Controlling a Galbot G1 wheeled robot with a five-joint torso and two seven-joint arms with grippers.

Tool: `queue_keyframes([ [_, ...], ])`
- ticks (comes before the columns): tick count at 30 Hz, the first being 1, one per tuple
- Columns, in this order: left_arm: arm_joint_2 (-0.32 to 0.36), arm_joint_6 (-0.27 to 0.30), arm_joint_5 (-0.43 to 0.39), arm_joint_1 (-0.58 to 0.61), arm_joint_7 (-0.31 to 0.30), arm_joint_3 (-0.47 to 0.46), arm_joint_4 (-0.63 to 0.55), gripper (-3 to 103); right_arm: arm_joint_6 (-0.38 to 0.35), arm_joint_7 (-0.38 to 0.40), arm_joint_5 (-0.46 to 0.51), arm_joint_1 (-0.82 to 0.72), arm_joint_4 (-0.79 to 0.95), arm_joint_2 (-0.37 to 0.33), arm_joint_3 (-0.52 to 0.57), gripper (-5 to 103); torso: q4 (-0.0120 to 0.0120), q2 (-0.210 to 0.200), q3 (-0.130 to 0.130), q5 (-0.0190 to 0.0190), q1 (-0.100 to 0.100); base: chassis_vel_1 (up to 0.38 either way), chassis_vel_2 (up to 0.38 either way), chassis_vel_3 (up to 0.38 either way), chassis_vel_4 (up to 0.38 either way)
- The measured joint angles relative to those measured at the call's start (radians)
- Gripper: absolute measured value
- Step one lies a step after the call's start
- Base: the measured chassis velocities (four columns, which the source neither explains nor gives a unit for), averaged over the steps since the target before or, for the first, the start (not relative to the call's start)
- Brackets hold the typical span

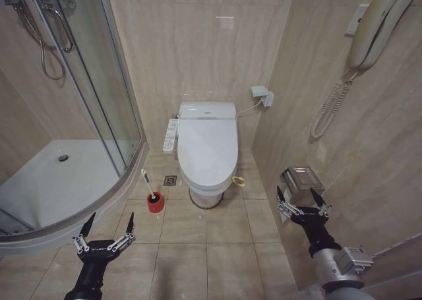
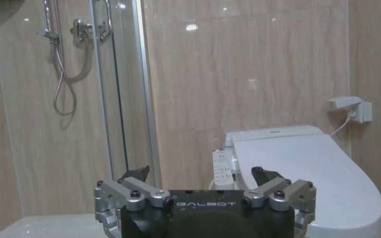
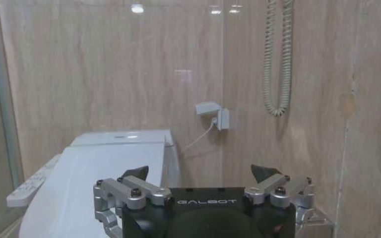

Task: Open the toilet lid, clean the toilet bowl with a toilet brush, close the toilet lid, and flush.

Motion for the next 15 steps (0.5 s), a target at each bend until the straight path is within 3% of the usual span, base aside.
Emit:
queue_keyframes([
  [15,0.000,0.000,0.000,0.000,0.000,0.000,0.000,100,-0.033,-0.034,0.031,0.019,0.009,-0.004,0.003,100,0.0000,0.000,0.000,0.0000,0.000,0.000,0.000,0.000,0.000],
])
